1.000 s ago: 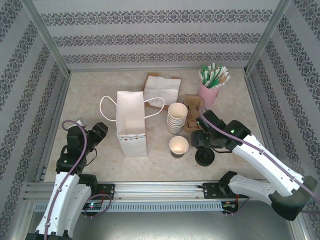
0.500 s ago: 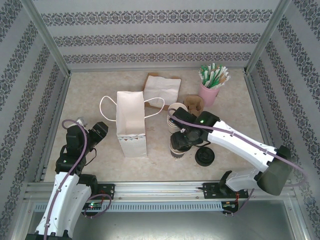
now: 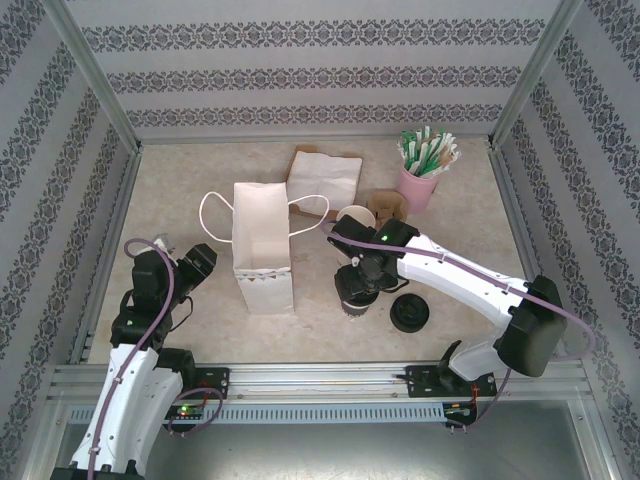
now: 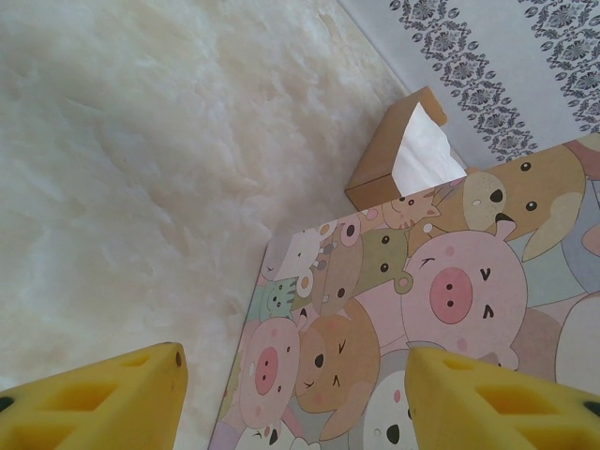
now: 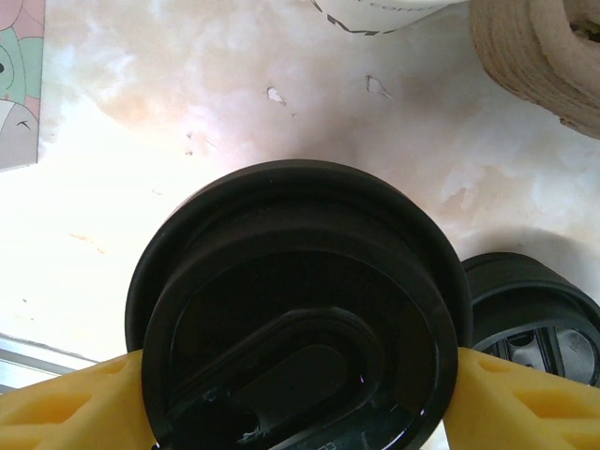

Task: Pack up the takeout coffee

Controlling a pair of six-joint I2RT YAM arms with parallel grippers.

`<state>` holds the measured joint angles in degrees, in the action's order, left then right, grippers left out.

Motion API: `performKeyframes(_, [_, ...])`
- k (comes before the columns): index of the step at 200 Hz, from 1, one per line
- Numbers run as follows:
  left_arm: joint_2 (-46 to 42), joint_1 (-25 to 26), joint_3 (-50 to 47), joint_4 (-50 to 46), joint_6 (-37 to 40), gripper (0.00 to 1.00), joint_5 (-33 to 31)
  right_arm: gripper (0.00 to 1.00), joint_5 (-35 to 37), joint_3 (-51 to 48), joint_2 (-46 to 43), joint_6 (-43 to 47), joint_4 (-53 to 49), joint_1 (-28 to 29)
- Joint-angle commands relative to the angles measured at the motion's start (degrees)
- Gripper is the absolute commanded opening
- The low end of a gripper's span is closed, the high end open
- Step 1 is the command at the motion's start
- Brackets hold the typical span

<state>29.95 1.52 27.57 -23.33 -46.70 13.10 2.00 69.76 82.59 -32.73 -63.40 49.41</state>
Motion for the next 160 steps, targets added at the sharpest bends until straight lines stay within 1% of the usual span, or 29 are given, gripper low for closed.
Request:
performKeyframes(1, [0.0, 0.6, 1.8, 0.0, 1.2, 0.64, 0.4, 0.73, -0.8, 1.3, 0.8, 0.6, -0.4, 0.9])
performKeyframes(126, [0.0, 0.5, 1.7, 0.0, 1.2, 0.64, 0.2, 0.74, -1.3, 0.0, 2.8, 0.1, -0.9, 2.5])
performKeyframes(160, [0.1, 0.5, 1.7, 0.3, 1.1, 0.64, 0.2, 0.74, -0.3, -1.2, 3.9, -0.3, -1.5, 3.0])
